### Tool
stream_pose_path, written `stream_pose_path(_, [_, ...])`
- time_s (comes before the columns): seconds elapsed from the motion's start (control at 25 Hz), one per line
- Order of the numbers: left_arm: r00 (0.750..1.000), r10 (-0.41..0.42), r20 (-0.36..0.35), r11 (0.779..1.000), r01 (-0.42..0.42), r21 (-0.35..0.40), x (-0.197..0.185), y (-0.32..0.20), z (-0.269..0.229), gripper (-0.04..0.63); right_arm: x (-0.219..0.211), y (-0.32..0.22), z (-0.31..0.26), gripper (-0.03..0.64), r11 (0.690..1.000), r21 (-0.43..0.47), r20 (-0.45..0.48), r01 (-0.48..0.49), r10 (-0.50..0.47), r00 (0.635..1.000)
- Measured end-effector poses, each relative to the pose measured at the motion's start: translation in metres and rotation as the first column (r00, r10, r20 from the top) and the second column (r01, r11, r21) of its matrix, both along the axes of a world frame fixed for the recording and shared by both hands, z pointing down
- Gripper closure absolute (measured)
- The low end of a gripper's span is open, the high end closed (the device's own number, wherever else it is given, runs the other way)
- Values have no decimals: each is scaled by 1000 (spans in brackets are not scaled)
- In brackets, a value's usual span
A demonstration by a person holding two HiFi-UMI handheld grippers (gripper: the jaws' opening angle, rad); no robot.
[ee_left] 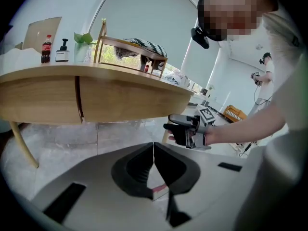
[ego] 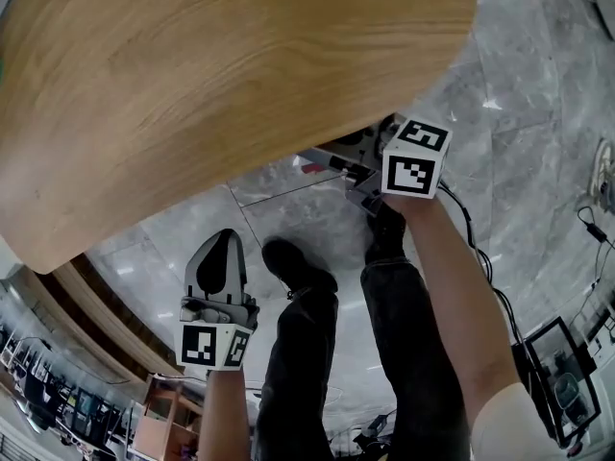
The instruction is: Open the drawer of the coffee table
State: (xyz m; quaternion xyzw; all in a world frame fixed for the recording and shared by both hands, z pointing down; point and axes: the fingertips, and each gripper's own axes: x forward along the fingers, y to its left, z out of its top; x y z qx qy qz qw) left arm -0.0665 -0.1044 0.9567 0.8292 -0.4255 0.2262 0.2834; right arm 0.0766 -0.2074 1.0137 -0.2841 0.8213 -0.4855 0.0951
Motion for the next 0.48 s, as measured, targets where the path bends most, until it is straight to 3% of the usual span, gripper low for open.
stream_pose_path(0.28, [1000,-1,-12,1000,1,-6,3,-3,20,575,-3,-24,-34,262,996,91,165,25,-40,985])
stream_pose_path(0.48, [1000,-11,-15,1000,11,-14,6,-3,23,575,1,-25,-29,313,996,61,196,-63,50,979])
